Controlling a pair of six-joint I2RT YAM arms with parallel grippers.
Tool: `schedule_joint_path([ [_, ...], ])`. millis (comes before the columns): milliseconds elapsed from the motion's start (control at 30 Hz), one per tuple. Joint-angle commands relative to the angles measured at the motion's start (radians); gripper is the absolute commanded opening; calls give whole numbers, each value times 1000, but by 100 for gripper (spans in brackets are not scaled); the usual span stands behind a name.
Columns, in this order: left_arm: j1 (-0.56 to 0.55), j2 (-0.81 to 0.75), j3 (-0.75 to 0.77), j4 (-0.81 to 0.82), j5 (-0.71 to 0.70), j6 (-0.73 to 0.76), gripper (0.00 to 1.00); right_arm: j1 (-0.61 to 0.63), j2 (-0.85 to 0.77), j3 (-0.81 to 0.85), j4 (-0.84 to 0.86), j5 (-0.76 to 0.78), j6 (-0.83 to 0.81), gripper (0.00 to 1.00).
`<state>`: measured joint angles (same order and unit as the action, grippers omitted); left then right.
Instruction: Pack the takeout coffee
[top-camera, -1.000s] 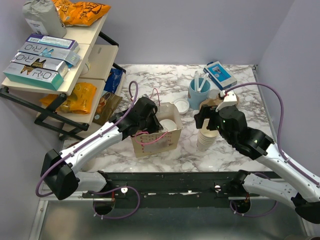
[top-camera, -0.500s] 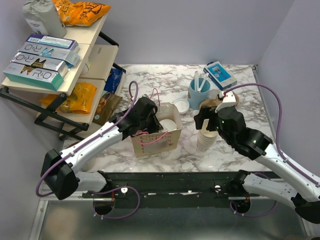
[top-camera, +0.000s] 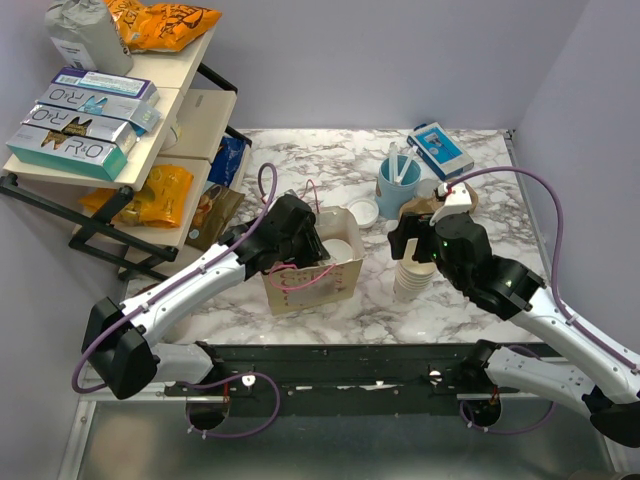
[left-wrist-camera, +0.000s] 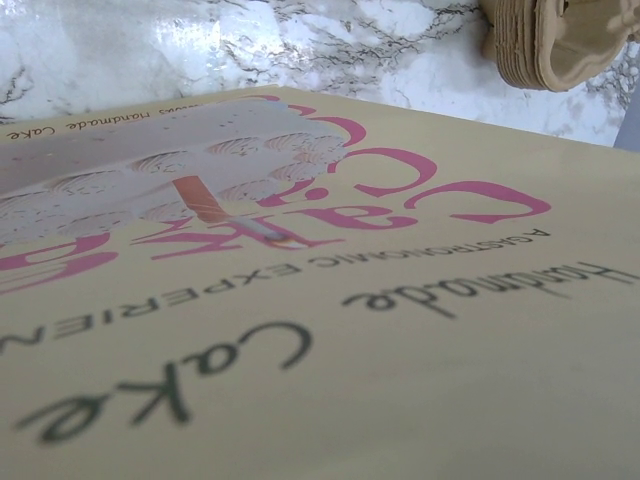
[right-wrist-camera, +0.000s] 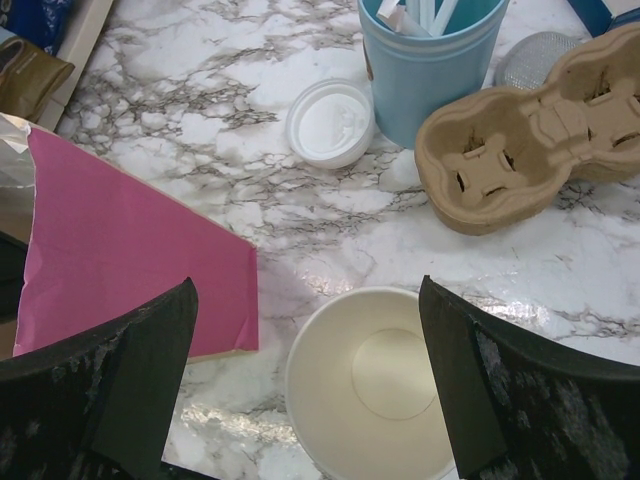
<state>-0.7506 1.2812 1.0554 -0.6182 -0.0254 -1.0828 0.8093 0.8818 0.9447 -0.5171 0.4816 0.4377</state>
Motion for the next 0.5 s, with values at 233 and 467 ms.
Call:
schedule_joint_path([
  [233,-16,4,25,-60,-8,-2,61,-2,-7,-9,20,23,18,100],
  [467,-23,-14,38,-68,-15,-2,68,-2,-7,-7,23,20,19,100],
])
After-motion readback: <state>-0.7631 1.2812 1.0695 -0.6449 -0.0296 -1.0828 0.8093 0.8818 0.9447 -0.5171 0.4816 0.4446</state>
